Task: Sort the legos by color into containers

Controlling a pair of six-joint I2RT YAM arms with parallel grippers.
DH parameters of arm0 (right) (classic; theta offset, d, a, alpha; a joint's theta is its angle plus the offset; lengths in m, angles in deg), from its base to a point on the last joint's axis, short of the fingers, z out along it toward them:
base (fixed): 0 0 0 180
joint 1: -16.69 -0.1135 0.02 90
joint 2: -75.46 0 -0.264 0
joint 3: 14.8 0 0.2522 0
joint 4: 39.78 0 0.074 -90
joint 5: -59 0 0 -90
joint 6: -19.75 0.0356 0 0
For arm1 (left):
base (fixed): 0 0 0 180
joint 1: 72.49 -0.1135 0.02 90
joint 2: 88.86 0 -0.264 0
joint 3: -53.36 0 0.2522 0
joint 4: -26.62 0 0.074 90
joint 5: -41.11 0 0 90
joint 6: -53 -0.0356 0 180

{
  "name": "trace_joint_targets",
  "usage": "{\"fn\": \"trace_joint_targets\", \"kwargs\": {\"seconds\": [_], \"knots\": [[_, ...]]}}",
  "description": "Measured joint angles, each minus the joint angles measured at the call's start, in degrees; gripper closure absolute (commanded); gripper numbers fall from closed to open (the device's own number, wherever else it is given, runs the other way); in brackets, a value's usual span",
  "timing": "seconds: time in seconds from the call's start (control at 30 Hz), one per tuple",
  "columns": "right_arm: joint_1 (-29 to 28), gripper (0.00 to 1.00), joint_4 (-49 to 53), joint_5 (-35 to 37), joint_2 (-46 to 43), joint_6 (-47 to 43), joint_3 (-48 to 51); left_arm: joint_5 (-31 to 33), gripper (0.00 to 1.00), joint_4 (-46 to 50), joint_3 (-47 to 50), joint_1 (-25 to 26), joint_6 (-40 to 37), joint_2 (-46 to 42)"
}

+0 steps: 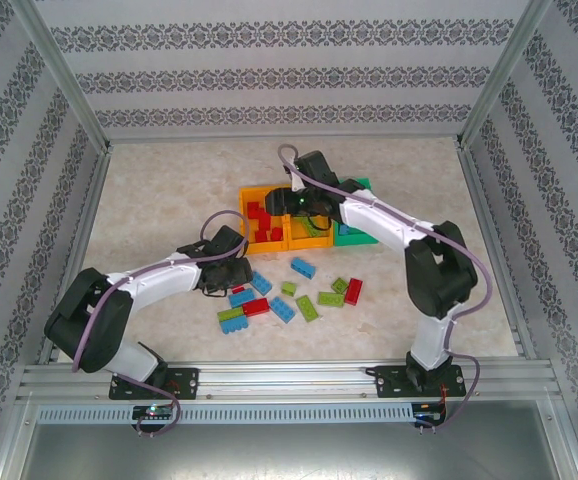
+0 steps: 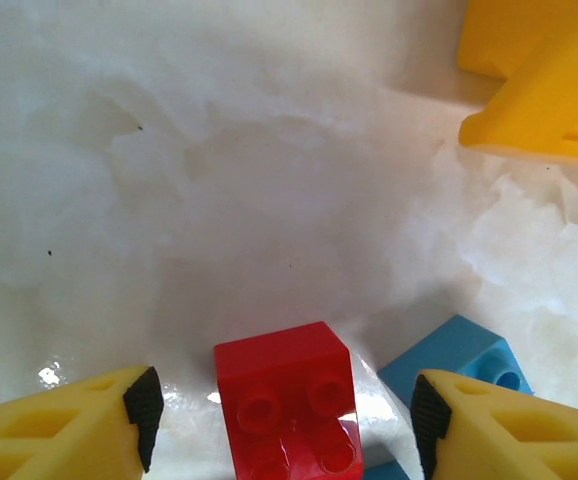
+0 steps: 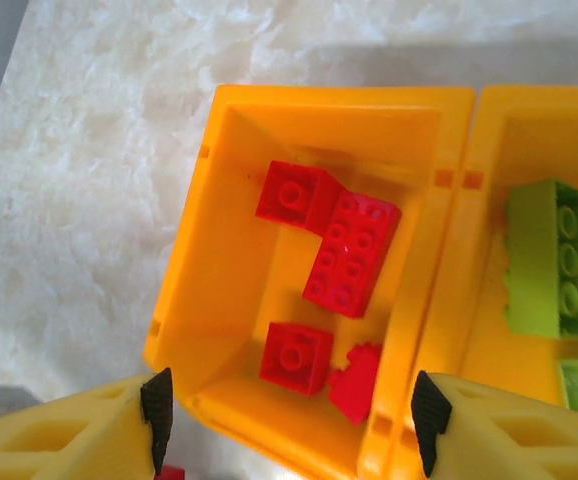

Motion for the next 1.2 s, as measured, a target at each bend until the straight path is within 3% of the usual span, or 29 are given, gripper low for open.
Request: {"fn": "trace_joint_targets", "kwargs": {"seconds": [0.33,0.6,0.87,1.2], "knots": [[6.71,0.31,-0.63,3.26,-13.42,-1.07,17.22,-0.07,0.48,-0.31,-0.76,0.00,-0.07,2.82],[11.39,0.30,0.31,5.22,-23.04,-1.46,27.23,0.66,0.71,-0.02,-1.16,0.02,-1.31,3.15],[12.48,0.30,0.59,6.47,-30.34,-1.64,34.80,3.87,0.71,3.43,-3.52,0.00,-3.56,1.77],[10.32,0.30,1.90,8.76,-34.16,1.92,43.95,7.87,0.70,6.08,-19.28,0.00,-11.47,0.50]]}}
